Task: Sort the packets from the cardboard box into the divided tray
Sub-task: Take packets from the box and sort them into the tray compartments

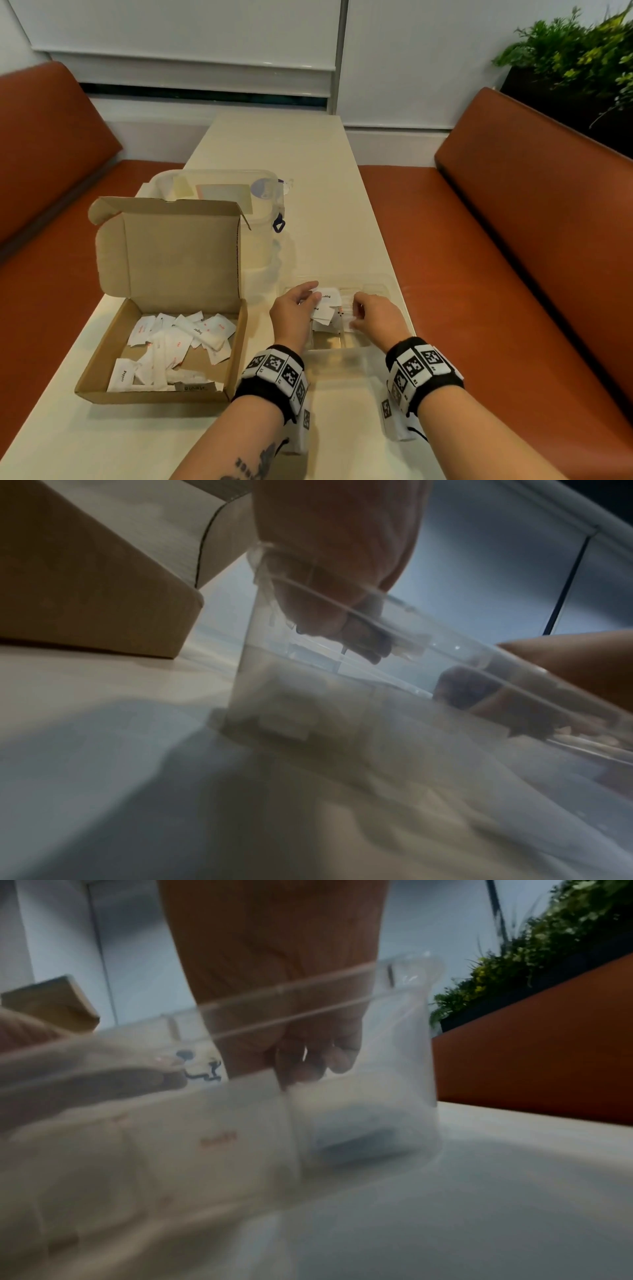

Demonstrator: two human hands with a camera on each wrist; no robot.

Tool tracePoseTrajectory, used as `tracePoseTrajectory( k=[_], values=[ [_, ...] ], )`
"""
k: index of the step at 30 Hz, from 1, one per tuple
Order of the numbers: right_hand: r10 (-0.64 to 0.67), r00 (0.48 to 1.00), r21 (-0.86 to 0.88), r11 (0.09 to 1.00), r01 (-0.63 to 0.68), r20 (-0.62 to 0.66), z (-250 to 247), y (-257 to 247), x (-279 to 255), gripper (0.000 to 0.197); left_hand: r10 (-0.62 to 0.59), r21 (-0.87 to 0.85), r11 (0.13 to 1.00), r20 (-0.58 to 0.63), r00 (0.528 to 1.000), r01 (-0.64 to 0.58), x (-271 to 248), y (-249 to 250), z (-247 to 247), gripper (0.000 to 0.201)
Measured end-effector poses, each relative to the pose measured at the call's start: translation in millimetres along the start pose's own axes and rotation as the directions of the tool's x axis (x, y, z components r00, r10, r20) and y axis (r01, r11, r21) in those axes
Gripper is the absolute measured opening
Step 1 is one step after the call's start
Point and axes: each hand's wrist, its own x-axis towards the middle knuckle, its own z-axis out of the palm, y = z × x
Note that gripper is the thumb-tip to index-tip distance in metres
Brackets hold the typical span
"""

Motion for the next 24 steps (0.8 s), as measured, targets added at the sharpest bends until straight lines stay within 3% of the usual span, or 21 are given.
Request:
tracePoseTrajectory(
  k=[2, 4, 6, 9, 12, 15, 18, 21, 24],
  values=[
    [0.029, 0.995, 0.165, 0.986, -0.013, -0.095, -4.0, -3.4, -0.4, 0.012, -0.002, -0.026, 1.000, 0.009, 1.000, 0.002, -0.3, 0.7, 0.2, 0.021],
    [0.101, 0.984, 0.393, 0.919, -0.035, -0.149, -8.7, -9.4, 0.5, 0.025, -0.011, -0.062, 0.998, 0.029, 1.000, 0.013, -1.0, 2.0, 0.8, 0.022],
    [0.144, 0.985, 0.560, 0.825, -0.069, -0.092, -12.0, -15.9, 1.1, 0.029, -0.029, -0.104, 0.994, 0.065, 0.997, 0.036, -1.9, 3.3, 1.5, 0.021],
    [0.160, 0.986, 0.697, 0.713, -0.081, -0.049, -11.4, -20.6, 1.2, 0.015, -0.081, -0.159, 0.982, 0.127, 0.989, 0.101, -2.7, 5.8, 1.8, 0.027],
    [0.202, 0.977, 0.741, 0.666, -0.087, -0.067, -11.1, -21.6, 3.2, 0.009, -0.168, -0.221, 0.952, 0.197, 0.966, 0.211, -2.5, 10.5, 0.6, 0.031],
    [0.218, 0.972, 0.743, 0.663, -0.085, -0.083, -10.3, -22.6, 5.1, 0.007, -0.251, -0.317, 0.874, 0.354, 0.901, 0.368, -2.8, 16.6, -0.7, 0.028],
    [0.230, 0.964, 0.754, 0.655, -0.050, -0.135, -10.6, -20.7, 6.5, 0.007, -0.284, -0.296, 0.848, 0.445, 0.849, 0.439, -3.2, 17.6, -2.1, 0.030],
    [0.211, 0.962, 0.755, 0.656, -0.008, -0.173, -19.0, -16.8, 7.7, 0.016, -0.300, -0.299, 0.847, 0.413, 0.860, 0.440, -1.5, 15.6, -4.6, 0.029],
    [0.094, 0.989, 0.701, 0.713, 0.012, -0.113, -30.6, -14.6, 7.7, 0.015, -0.259, -0.275, 0.893, 0.334, 0.906, 0.357, 2.2, 17.0, -5.1, 0.023]
  ],
)
